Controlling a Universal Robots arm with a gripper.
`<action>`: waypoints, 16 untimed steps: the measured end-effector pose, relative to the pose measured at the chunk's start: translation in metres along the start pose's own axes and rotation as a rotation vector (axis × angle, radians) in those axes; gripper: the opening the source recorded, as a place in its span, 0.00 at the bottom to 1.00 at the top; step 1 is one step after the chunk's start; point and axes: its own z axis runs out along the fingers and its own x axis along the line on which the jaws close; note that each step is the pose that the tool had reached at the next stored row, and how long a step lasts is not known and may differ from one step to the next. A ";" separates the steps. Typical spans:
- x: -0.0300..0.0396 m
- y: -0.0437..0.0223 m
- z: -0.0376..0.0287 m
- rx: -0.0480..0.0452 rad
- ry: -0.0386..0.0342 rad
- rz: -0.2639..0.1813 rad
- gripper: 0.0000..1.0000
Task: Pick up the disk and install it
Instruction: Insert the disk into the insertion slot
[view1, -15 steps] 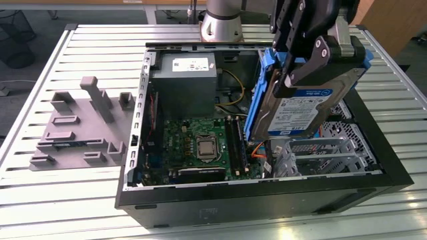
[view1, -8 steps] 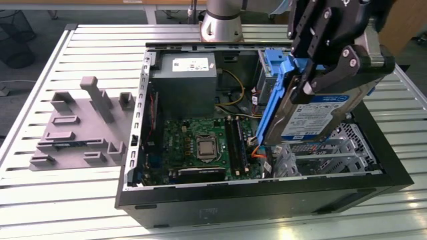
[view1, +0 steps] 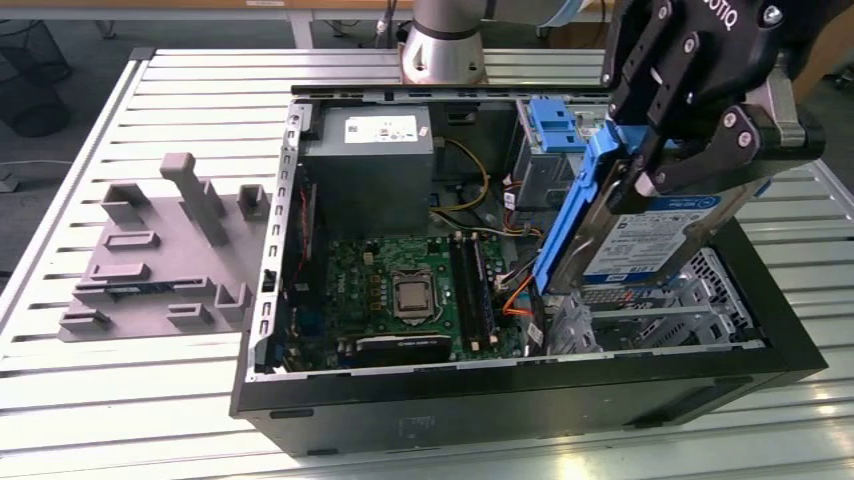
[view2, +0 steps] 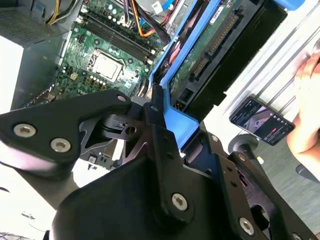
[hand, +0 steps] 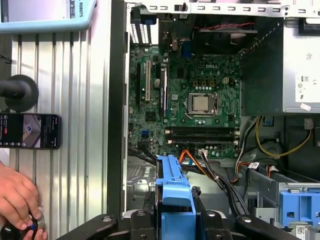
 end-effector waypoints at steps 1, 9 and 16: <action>0.0000 -0.0002 0.0003 0.0000 -0.0001 0.000 0.36; 0.0000 -0.0105 0.0019 0.0000 -0.0001 0.000 0.36; 0.0000 -0.0276 0.0075 -0.0001 0.0001 0.000 0.36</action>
